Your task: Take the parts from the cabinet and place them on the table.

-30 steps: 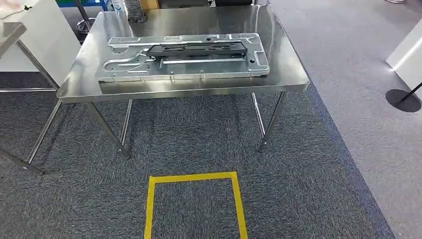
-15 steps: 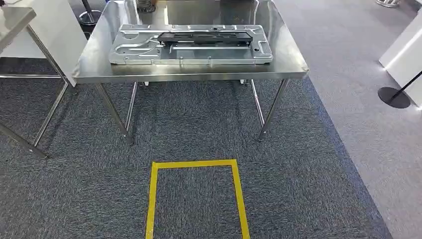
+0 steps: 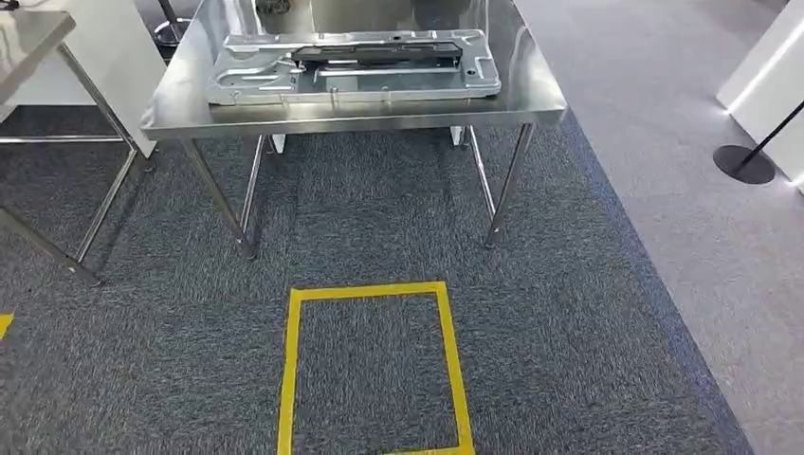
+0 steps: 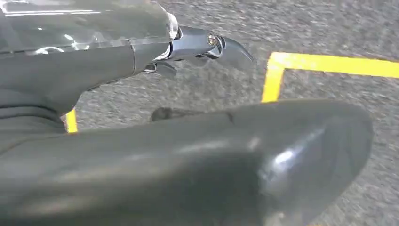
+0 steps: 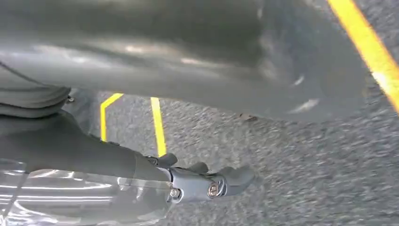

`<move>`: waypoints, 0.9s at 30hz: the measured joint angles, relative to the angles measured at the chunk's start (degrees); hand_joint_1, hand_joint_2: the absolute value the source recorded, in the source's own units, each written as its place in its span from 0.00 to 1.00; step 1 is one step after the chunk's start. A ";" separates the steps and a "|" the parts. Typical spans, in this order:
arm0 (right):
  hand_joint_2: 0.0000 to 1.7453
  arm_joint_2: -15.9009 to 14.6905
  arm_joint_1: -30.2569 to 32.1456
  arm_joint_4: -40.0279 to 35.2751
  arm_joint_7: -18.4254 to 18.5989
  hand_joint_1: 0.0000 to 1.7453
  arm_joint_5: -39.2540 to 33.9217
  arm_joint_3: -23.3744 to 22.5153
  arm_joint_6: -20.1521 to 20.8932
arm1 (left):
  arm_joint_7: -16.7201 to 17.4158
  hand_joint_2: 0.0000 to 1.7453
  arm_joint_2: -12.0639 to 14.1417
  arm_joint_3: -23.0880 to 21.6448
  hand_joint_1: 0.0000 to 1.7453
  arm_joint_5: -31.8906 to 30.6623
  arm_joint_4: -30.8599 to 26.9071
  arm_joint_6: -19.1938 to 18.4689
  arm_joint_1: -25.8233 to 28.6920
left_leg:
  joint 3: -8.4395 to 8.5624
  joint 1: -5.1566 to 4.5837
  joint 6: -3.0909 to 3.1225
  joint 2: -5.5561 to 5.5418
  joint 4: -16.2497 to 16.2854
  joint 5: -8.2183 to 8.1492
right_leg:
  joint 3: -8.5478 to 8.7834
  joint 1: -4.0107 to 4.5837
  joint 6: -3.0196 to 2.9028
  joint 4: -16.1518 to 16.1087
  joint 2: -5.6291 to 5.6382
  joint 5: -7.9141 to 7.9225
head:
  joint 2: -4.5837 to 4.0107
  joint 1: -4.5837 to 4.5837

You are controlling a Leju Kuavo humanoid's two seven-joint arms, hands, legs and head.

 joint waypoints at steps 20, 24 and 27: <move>1.00 -1.14 0.41 -0.02 0.07 0.00 -2.75 -1.18 1.75 | 2.45 0.00 -0.64 -0.96 0.00 -0.31 0.00 0.68 -0.13 | 11.38 -1.22 2.67 0.17 -18.72 3.39 | -0.89 0.34 1.10 2.76 0.42 -0.62 | 0.00 0.02; 1.00 -1.44 0.55 0.00 0.39 0.00 -2.67 -1.22 1.60 | 2.36 0.00 -0.57 -0.94 0.00 -0.04 0.00 0.61 -0.20 | 11.23 -1.01 1.52 0.25 -19.03 3.54 | -1.02 0.01 0.40 1.46 0.44 0.02 | 0.00 0.00; 1.00 -1.60 0.47 -0.02 0.79 0.00 -2.34 -1.22 1.09 | 2.32 0.00 -0.66 -0.96 0.00 0.37 0.00 0.94 -0.21 | 10.95 -0.76 1.79 0.07 -19.35 3.71 | -1.08 0.43 0.89 2.16 0.51 -0.44 | 0.00 0.02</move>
